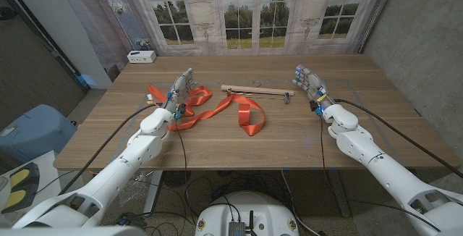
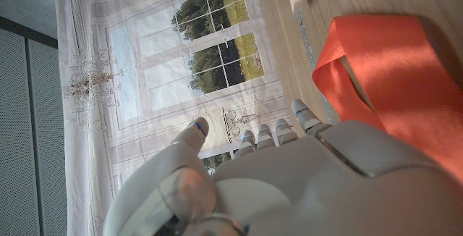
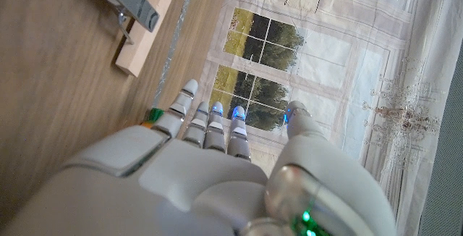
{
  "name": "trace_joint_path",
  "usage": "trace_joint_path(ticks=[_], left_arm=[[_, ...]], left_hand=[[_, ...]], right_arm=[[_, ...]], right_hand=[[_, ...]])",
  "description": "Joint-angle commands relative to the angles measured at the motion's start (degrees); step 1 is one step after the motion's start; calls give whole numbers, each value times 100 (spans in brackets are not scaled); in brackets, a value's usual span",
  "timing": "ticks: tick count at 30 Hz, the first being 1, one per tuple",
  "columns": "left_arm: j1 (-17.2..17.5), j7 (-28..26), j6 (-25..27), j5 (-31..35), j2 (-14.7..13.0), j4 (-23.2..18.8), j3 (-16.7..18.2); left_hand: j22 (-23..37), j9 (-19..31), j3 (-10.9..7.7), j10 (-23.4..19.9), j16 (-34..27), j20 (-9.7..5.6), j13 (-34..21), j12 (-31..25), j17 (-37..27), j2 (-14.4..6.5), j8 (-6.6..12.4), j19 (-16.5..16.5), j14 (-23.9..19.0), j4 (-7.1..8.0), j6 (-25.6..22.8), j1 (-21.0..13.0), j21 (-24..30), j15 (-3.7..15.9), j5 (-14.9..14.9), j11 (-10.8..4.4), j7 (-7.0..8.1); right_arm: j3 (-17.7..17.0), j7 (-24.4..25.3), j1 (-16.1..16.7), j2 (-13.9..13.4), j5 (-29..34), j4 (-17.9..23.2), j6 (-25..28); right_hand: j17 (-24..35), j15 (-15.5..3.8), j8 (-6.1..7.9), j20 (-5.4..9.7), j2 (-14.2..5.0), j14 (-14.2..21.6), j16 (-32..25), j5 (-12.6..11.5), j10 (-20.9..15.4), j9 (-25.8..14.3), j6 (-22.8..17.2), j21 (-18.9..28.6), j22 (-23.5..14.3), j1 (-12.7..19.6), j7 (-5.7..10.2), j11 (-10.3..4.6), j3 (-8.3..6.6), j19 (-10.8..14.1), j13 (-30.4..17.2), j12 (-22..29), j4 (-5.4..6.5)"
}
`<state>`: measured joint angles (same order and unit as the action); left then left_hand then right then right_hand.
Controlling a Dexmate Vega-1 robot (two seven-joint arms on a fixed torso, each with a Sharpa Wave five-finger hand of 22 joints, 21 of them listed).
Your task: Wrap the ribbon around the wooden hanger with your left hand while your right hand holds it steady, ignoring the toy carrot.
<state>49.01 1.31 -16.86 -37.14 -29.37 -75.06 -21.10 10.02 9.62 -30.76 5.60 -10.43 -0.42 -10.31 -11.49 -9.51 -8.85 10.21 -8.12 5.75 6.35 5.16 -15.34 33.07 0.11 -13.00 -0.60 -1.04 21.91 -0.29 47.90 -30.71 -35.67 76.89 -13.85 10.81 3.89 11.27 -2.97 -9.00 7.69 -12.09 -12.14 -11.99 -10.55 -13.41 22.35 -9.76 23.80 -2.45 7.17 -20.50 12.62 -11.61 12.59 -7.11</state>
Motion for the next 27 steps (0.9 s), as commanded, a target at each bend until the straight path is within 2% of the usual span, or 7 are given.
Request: trace_joint_path(ticks=[1,10,14,27], left_arm=[[86,-23,-64,39,-38,-28,7],[91,14,-87,22,-34,26,10],[84,33,-106,8,-29,66,20],[33,74,-135,-8,14,178,14]], left_hand=[[25,19,-41,39,-27,5,-8,-24,-27,-1,27,-29,16,-6,48,-54,38,-17,-25,31,-20],[26,21,-36,14,-24,23,-11,-26,-29,8,28,-15,3,-17,26,-44,21,-33,-14,52,-26],[27,22,-34,11,-22,35,-12,-23,-29,9,29,-8,-2,-22,16,-39,13,-39,-10,49,-30],[29,23,-31,16,-16,73,-14,-11,-28,10,27,4,-16,-34,-7,-25,-14,-38,2,56,-16]], right_arm=[[192,388,-64,-377,500,595,661],[463,640,-267,-675,1065,1022,1394],[666,701,-459,-829,1436,1250,1864],[1175,704,-930,-1013,2321,1644,2929]], right_hand=[[30,-15,37,-5,-11,45,-37,-16,-40,-31,-65,13,-32,102,25,-28,-64,62,-27,28,-38],[37,-24,50,-62,-31,74,-47,16,-82,-33,-123,-25,-34,200,79,-80,-125,41,-35,36,-101],[44,-43,59,-68,-50,118,-65,34,-102,-34,-162,-40,-35,244,120,-106,-155,41,-39,39,-119],[84,-139,130,-53,-130,215,-121,106,-239,-38,-428,-67,-40,355,172,-219,-250,104,-53,74,-123]])
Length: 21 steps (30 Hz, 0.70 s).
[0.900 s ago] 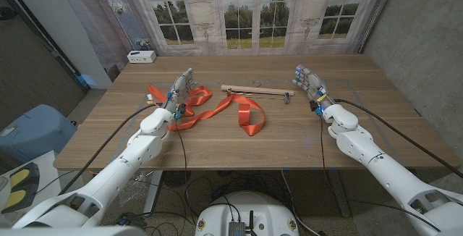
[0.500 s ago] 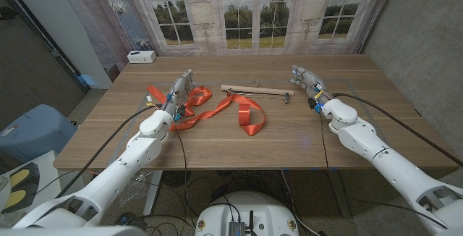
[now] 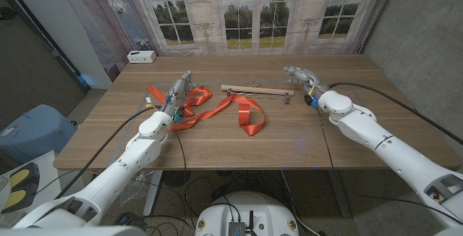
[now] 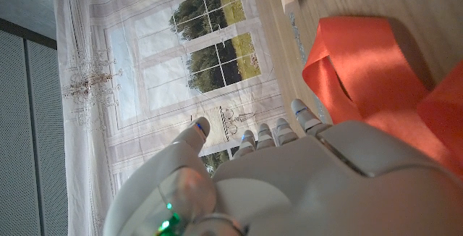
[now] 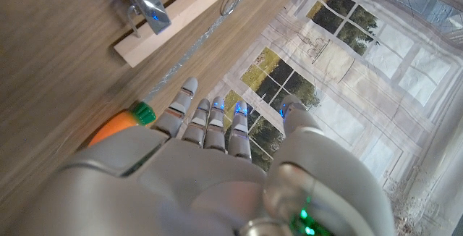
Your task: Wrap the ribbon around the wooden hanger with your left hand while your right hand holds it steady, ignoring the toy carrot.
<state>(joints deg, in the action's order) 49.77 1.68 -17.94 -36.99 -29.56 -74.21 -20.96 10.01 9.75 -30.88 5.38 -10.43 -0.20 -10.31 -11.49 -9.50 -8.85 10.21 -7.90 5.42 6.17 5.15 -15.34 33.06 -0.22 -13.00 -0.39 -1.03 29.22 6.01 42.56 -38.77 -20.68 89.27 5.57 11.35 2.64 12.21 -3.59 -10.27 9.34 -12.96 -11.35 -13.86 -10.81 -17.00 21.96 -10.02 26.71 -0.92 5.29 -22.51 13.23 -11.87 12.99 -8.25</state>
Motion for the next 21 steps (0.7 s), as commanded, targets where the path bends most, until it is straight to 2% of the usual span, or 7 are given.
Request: trace_joint_path(ticks=[1,10,16,21], left_arm=[[-45,39,-23,-20,30,95,-3],[-43,60,-16,-44,39,114,-2],[-27,59,-25,-46,36,110,1],[-7,45,-44,-49,40,102,10]], left_hand=[[30,11,-18,38,-16,54,-14,-11,-29,10,26,-15,18,-16,-5,-24,-14,-11,2,36,-14],[31,12,-19,39,-11,56,-15,-7,-30,7,22,-14,19,-21,-4,-17,-32,-8,7,40,-9],[32,12,-19,41,-8,59,-16,-3,-29,6,21,-9,21,-25,-7,-12,-42,-3,10,35,-4],[32,12,-19,42,-7,61,-16,-1,-30,5,19,-8,20,-28,-6,-8,-53,-3,12,29,3]], right_arm=[[483,59,-431,-213,881,428,1057],[886,2,-722,-254,1569,621,1683],[1176,-60,-912,-230,2057,737,2127],[1408,-226,-1081,-223,2405,770,2304]], right_hand=[[31,-15,37,13,-7,52,-35,29,-67,-12,-75,-28,-14,70,22,-42,-54,49,-27,38,-9],[47,-107,40,54,-56,76,-52,42,-113,-14,-145,-40,-16,167,68,-101,-137,89,-34,43,-15],[55,-187,50,94,-75,117,-72,43,-151,-17,-218,-40,-17,258,81,-191,-209,144,-38,47,-25],[65,-236,50,212,-65,161,-94,52,-200,-20,-270,-40,-18,341,83,-203,-265,205,-43,54,-32]])
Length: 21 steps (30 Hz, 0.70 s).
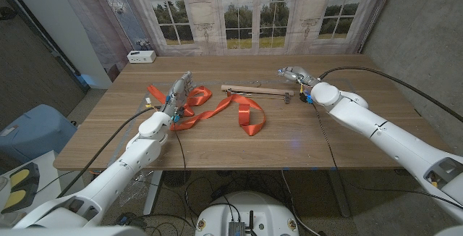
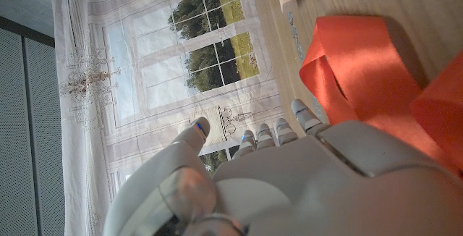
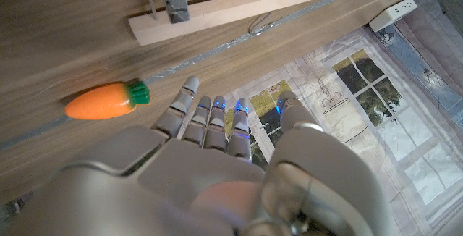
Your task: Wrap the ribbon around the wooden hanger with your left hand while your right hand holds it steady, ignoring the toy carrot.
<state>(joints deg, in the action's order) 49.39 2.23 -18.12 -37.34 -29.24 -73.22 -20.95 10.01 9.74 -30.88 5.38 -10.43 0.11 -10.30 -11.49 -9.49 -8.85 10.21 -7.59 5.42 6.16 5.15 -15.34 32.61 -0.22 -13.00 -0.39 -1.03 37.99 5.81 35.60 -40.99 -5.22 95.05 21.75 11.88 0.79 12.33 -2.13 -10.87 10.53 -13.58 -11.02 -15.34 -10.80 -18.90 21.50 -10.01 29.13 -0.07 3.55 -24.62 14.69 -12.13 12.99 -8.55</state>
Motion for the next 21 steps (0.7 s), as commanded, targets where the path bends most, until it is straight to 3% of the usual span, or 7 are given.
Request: trace_joint_path(ticks=[1,21], left_arm=[[35,-8,-23,-20,8,-1,10],[78,10,-13,-60,-16,-1,35]], left_hand=[[33,13,-19,39,-6,35,-17,-2,-30,5,17,-40,21,-28,-2,-7,-10,-12,13,42,0],[34,14,-21,48,-1,38,-18,6,-31,2,16,-34,29,-42,-10,7,-49,0,21,38,1]], right_arm=[[579,-224,-422,21,937,211,796],[1477,-952,-1087,297,2232,-13,1453]], right_hand=[[13,-57,40,74,-3,46,-33,19,-56,-21,-92,5,-19,106,-1,-32,-59,63,-17,54,-3],[-7,-246,68,146,48,171,-61,40,-196,-30,-335,-3,-18,520,78,-209,-271,236,-24,61,-125]])
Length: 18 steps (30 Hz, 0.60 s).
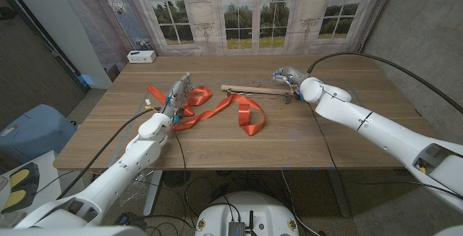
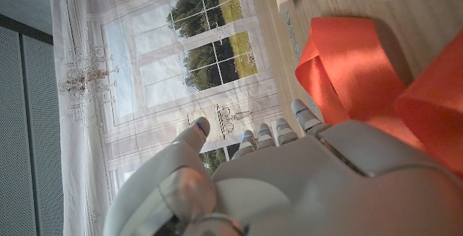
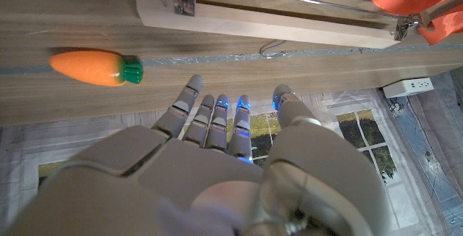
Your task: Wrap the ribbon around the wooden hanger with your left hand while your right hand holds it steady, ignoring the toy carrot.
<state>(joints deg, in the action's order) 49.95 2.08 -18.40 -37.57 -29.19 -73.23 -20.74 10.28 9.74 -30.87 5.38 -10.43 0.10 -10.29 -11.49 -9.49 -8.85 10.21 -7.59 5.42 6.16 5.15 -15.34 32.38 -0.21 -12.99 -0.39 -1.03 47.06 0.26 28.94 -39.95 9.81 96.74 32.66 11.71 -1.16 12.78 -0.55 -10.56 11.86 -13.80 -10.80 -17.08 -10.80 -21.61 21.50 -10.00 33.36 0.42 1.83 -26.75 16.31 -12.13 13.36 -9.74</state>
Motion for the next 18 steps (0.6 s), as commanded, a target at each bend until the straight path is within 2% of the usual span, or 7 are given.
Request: trace_joint_path(ticks=[1,8,18], left_arm=[[16,32,14,-31,-25,10,13],[-33,59,6,-50,10,97,12],[-130,146,13,-65,46,237,-11]], left_hand=[[7,15,-21,58,2,36,-19,11,-31,2,16,-33,36,-42,-8,8,-29,-1,21,31,-1],[8,16,-22,78,6,36,-20,18,-33,0,17,-33,50,-44,-14,14,-42,-10,22,28,-4],[9,16,-22,76,4,39,-20,17,-34,-2,17,-28,53,-46,-15,23,-58,-14,24,31,-11]], right_arm=[[616,-417,-449,222,801,-206,414],[899,-668,-651,371,1169,-421,610],[990,-913,-714,442,1292,-589,550]], right_hand=[[9,-65,25,-8,20,42,-39,20,-24,-31,-77,-4,-18,122,31,-43,-67,81,-25,24,-12],[-4,-132,24,9,56,57,-30,29,-56,-34,-135,-12,-17,278,64,-94,-121,126,-26,21,-50],[-26,-138,5,-22,167,43,3,38,-62,-35,-169,-35,-15,444,74,-120,-139,154,-25,6,-87]])
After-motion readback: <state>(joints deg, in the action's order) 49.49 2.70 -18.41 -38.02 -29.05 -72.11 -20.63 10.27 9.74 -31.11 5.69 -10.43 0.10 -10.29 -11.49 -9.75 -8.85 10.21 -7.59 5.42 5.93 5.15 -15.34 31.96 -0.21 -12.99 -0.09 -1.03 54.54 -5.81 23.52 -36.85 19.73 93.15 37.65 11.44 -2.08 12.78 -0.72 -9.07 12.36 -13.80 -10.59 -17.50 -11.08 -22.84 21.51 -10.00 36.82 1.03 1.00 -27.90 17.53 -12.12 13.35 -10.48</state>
